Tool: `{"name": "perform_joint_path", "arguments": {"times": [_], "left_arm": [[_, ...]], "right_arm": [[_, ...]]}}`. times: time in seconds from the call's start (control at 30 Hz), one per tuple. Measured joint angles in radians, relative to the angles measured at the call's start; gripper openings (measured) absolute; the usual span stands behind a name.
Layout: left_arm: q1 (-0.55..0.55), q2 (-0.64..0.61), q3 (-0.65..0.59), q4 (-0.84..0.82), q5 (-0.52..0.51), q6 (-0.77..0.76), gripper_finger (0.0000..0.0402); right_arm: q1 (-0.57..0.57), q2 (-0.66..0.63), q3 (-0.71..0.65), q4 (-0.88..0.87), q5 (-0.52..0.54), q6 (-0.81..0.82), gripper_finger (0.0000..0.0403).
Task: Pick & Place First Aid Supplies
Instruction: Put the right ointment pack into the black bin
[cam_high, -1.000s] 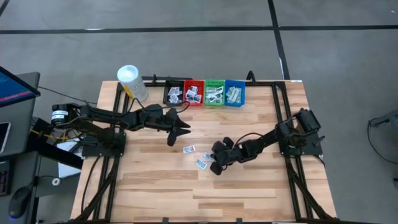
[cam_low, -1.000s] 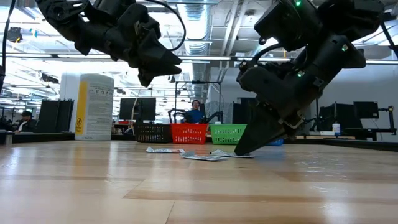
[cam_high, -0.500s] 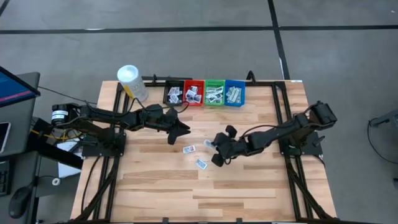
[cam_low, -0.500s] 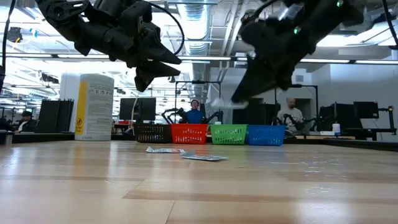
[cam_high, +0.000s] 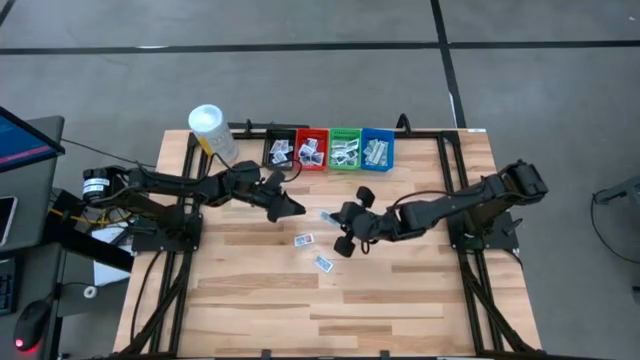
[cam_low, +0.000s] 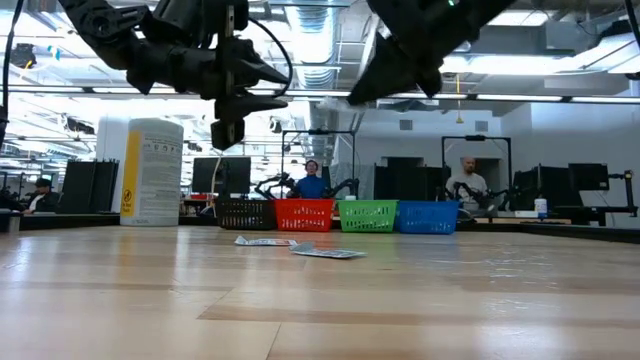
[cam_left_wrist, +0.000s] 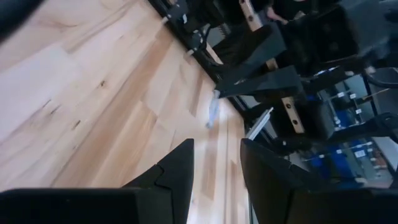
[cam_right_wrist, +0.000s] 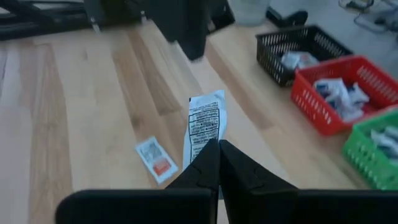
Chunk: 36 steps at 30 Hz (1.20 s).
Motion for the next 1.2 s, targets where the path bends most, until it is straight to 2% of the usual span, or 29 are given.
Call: {"name": "perform_joint_path", "arguments": {"times": [0.37,0.6,0.83,1.2], "left_arm": [[0.004,0.000,0.002,0.039,0.016,0.007,0.0131],[0.004,0.000,0.002,0.124,0.015,0.070,0.0131],[0.004,0.000,0.002,0.124,0.015,0.148,0.0131],[0.004,0.000,0.002,0.132,0.014,0.168,0.0131]], "right_arm": [[-0.018,0.006,0.081,0.002,0.000,-0.099,0.0000],[-0.026,0.006,0.083,0.006,0.000,-0.099,0.0000],[-0.026,0.006,0.083,0.023,0.000,-0.122,0.0000],[-0.039,0.006,0.083,0.052,0.000,-0.149,0.0000]]}}
